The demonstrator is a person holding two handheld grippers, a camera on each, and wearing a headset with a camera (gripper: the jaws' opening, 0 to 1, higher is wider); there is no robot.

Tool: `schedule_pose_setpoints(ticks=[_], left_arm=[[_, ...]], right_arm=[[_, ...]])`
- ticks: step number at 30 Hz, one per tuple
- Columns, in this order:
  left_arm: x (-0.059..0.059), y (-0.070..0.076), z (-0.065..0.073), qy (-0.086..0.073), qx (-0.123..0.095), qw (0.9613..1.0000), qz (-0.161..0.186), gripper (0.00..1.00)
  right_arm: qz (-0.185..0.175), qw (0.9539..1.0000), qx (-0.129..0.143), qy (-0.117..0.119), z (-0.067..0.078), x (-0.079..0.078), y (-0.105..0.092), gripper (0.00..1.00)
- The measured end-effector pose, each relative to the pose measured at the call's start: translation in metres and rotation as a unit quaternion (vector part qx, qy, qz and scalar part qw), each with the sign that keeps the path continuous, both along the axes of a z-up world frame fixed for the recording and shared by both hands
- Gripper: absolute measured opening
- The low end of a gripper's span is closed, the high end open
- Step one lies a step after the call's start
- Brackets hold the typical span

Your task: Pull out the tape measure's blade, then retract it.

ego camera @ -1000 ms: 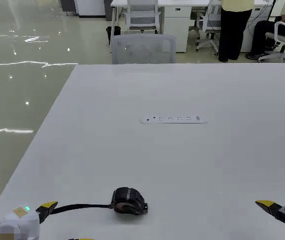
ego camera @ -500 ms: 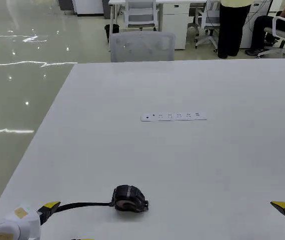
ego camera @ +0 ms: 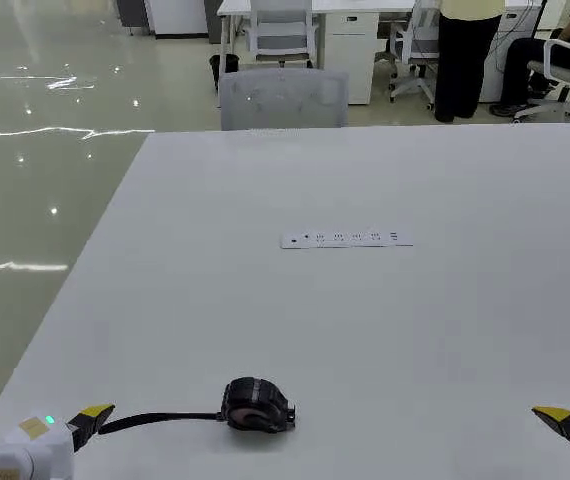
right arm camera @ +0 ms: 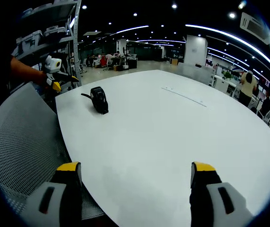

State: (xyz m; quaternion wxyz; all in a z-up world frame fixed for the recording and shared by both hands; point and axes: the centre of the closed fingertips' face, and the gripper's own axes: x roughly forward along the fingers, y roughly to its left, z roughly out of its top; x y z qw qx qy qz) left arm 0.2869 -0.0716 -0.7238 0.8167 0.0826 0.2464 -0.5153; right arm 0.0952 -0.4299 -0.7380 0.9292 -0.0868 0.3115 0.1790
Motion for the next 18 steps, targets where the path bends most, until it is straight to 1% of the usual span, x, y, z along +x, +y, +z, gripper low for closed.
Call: schedule_pose_setpoints(ticks=[4,7,11,14,18], left_arm=[[0.0002,0.0001,-0.0025,0.002,0.002,1.0,-0.003,1.0],[0.0008,0.0014,-0.0036,0.003,0.002,1.0,-0.001,1.0],[0.0011,0.0028,-0.005,0.004,0.002,1.0,0.0,1.0],[0.0024,0.0027,-0.0042,0.004,0.0,1.0,0.002,1.0],[0.0019,0.0005,-0.0046,0.005,-0.002,1.0,0.001,1.0]], right_arm=[[-0.001,1.0,0.0,0.004,-0.0009,-0.0039,-0.0019,0.97],[-0.006,1.0,0.003,0.002,0.0008,-0.0039,-0.0044,0.97],[-0.003,1.0,0.0,0.004,-0.0006,-0.0048,-0.0034,0.97],[0.001,1.0,0.0,0.007,-0.0013,-0.0067,-0.0016,0.97],[-0.004,1.0,0.001,0.008,-0.0015,-0.0081,-0.0037,0.97]])
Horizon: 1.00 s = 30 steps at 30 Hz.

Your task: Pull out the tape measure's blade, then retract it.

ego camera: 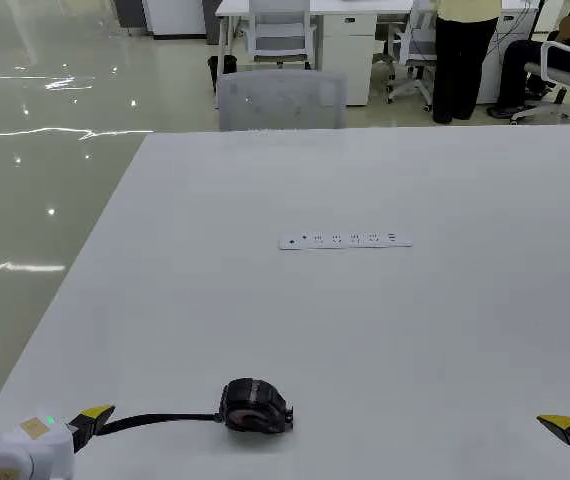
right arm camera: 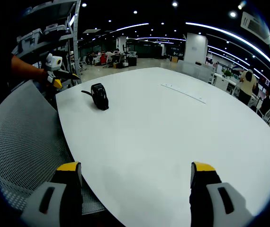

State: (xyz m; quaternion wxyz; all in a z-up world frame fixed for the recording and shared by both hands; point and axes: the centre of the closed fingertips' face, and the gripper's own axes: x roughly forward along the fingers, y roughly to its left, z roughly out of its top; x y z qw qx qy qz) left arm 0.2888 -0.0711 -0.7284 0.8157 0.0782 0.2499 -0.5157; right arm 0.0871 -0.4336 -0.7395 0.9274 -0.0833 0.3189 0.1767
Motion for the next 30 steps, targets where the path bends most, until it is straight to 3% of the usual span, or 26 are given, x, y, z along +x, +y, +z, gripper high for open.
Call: schedule_pose_setpoints(ticks=[19,30], left_arm=[[0.004,-0.003,0.0,-0.004,0.005,1.0,-0.006,1.0],[0.003,-0.009,0.006,-0.006,0.005,0.9999,-0.009,1.0]], right_arm=[[-0.012,0.9999,0.004,0.0,-0.001,-0.008,-0.003,0.97],[-0.022,0.9997,0.004,-0.002,0.001,-0.011,-0.007,0.97]])
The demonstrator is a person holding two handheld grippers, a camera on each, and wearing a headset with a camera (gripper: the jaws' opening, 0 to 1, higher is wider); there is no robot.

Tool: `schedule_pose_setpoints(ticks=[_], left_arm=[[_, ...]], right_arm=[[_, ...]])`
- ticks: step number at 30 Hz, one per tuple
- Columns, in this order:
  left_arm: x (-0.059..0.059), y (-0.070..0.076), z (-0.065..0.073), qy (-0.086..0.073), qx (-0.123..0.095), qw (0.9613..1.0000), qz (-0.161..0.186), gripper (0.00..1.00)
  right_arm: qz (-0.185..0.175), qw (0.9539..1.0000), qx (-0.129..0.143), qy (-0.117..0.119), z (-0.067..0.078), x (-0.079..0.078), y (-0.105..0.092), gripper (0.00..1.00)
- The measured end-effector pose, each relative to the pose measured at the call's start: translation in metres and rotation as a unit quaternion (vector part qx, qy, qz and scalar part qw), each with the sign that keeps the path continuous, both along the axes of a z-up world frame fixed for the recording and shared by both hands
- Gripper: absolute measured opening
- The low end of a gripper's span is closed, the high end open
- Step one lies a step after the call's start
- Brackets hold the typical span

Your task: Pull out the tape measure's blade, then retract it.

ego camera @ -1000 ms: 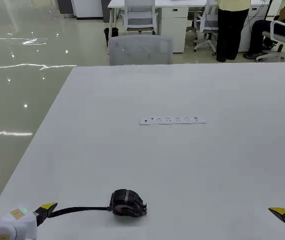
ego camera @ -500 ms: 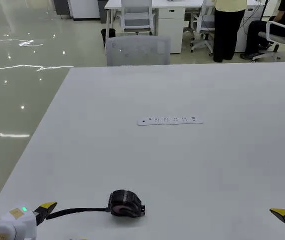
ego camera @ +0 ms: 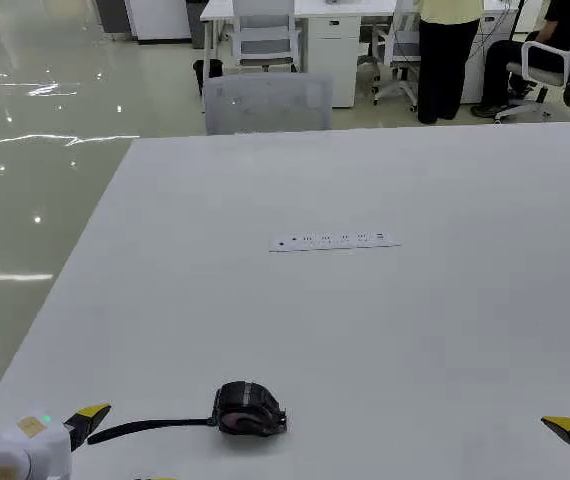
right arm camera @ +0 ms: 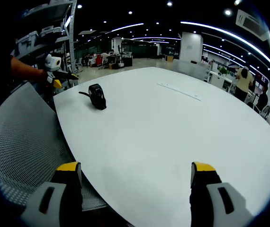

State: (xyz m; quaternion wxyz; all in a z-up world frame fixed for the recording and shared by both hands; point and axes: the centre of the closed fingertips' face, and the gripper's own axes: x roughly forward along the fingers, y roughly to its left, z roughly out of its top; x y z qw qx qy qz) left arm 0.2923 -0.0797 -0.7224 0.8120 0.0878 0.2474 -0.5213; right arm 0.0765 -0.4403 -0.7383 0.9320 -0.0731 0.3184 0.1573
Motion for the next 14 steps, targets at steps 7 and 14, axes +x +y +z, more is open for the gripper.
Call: schedule_pose_setpoints(ticks=[7,14], left_arm=[[0.0,0.0011,-0.0004,0.0,0.0,1.0,0.001,1.0],[0.0009,0.0031,-0.0023,0.002,0.002,1.0,0.0,1.0]], right_arm=[[-0.001,1.0,0.001,0.001,-0.0009,-0.002,0.0005,0.97],[0.0,1.0,0.002,0.003,-0.0027,-0.0028,0.0011,0.98]])
